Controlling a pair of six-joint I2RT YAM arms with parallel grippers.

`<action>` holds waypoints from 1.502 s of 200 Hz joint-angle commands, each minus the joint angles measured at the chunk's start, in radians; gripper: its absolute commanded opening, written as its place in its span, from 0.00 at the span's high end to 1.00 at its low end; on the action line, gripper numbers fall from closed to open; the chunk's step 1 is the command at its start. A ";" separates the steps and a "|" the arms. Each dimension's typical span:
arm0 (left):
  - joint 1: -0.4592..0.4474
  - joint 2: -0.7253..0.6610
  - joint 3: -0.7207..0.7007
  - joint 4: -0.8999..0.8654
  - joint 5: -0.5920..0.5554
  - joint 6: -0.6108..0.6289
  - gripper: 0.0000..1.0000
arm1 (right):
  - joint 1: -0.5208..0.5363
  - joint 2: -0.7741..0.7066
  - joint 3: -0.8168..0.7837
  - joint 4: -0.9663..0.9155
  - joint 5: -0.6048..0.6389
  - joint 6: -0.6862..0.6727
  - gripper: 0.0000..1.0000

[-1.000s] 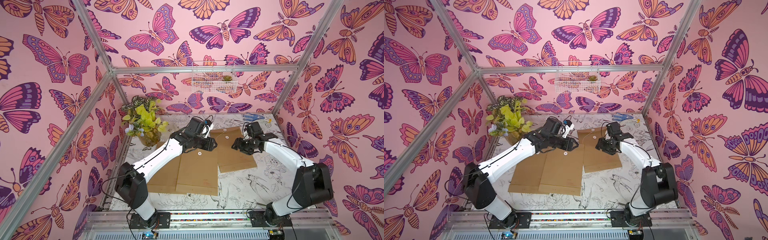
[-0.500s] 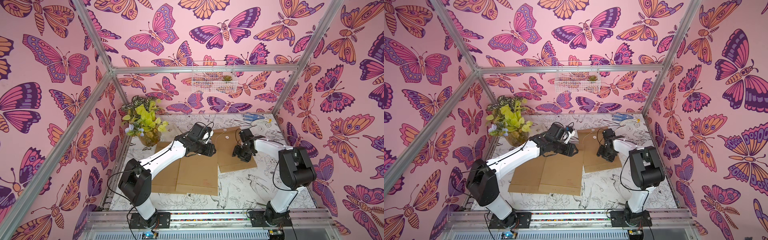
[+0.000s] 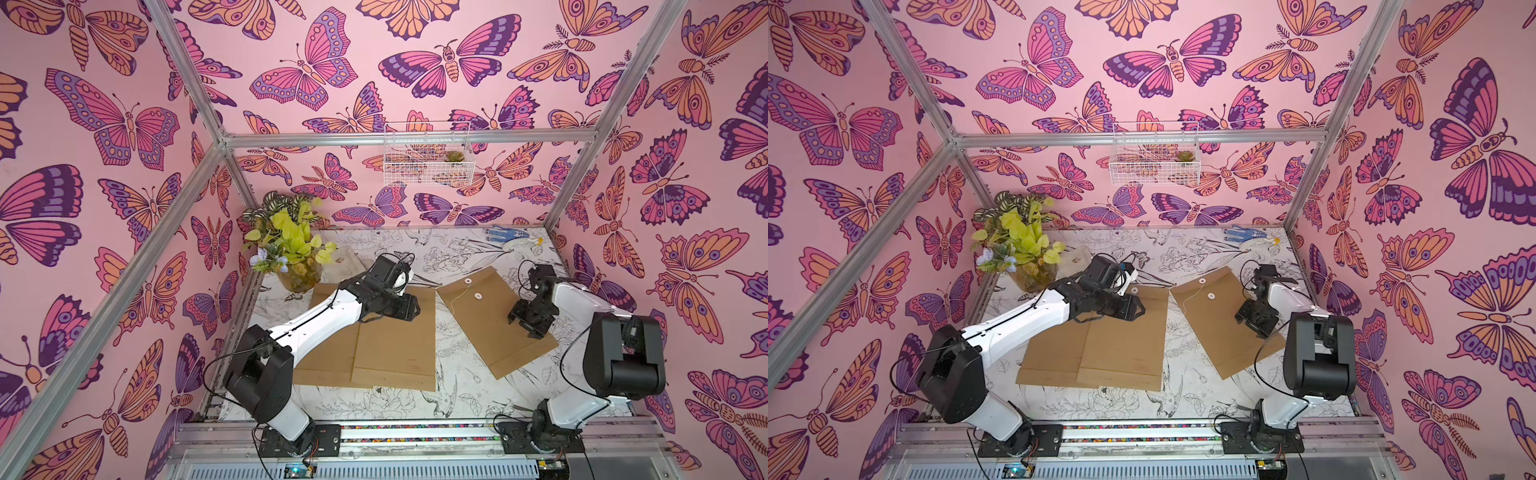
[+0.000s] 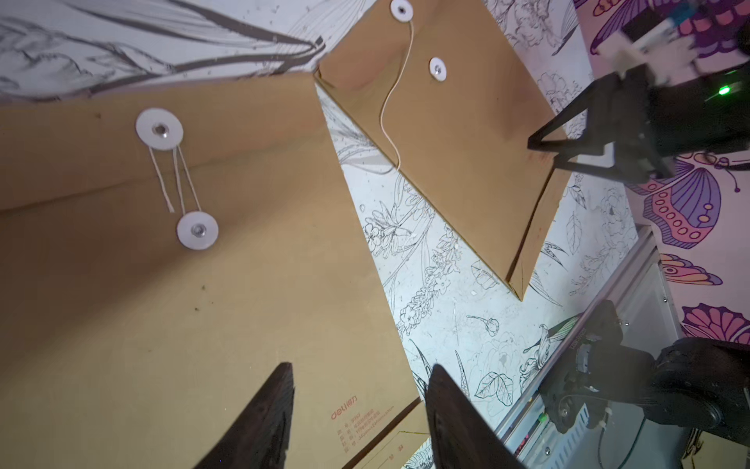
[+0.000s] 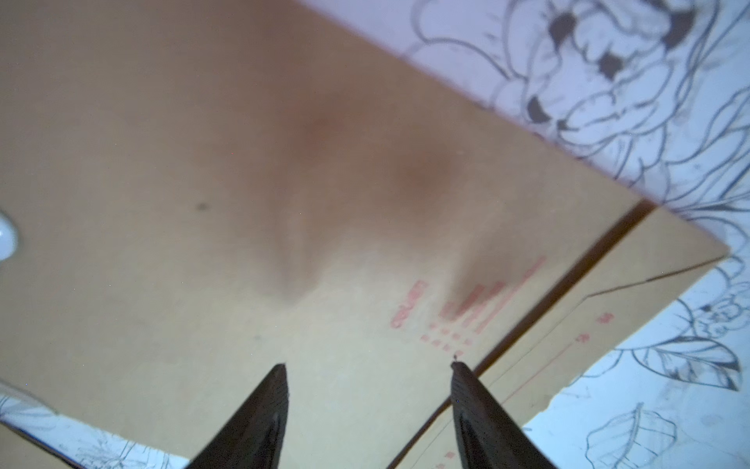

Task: Close the mouth of the file bag
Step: Move the file bag to the center of the board.

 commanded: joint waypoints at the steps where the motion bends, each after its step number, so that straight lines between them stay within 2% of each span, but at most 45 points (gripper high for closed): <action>1: 0.006 -0.013 -0.041 -0.005 -0.006 -0.040 0.46 | 0.208 -0.040 0.096 -0.092 0.015 0.006 0.32; 24: 0.043 -0.050 -0.080 -0.004 -0.031 -0.053 0.46 | 0.419 -0.004 0.113 -0.008 -0.080 0.116 0.30; 38: 0.078 -0.067 -0.109 -0.002 -0.026 -0.058 0.46 | 0.491 0.026 0.111 0.067 -0.101 0.191 0.30; 55: 0.103 -0.070 -0.148 0.027 -0.011 -0.063 0.46 | 0.544 0.091 0.132 0.135 -0.113 0.218 0.31; 82: 0.109 -0.041 -0.149 0.041 0.036 -0.087 0.47 | 0.507 0.215 0.168 0.141 -0.102 0.211 0.33; 113: 0.108 -0.081 -0.173 0.053 0.017 -0.092 0.47 | 0.421 0.273 0.178 0.134 -0.078 0.152 0.33; 151: 0.132 -0.120 -0.209 0.053 0.010 -0.086 0.47 | 0.273 0.301 0.202 0.048 0.040 0.054 0.33; 172: 0.174 -0.139 -0.236 0.052 0.006 -0.084 0.46 | 0.222 0.278 0.240 -0.019 0.131 -0.019 0.33; 190: 0.227 -0.146 -0.255 0.046 -0.002 -0.088 0.44 | 0.256 0.228 0.275 -0.039 0.068 -0.068 0.33; 206: 0.273 -0.140 -0.262 0.043 -0.014 -0.100 0.40 | 0.347 0.206 0.321 -0.085 0.019 -0.069 0.32; 232: 0.313 -0.094 -0.255 0.030 -0.061 -0.102 0.27 | 0.459 0.182 0.254 0.025 -0.156 0.063 0.31; 261: 0.299 0.000 -0.227 0.023 -0.029 -0.095 0.24 | 0.529 0.212 0.232 0.150 -0.253 0.165 0.31; 300: 0.218 0.074 -0.198 0.040 0.018 -0.112 0.26 | 0.522 0.271 0.258 0.134 -0.240 0.138 0.31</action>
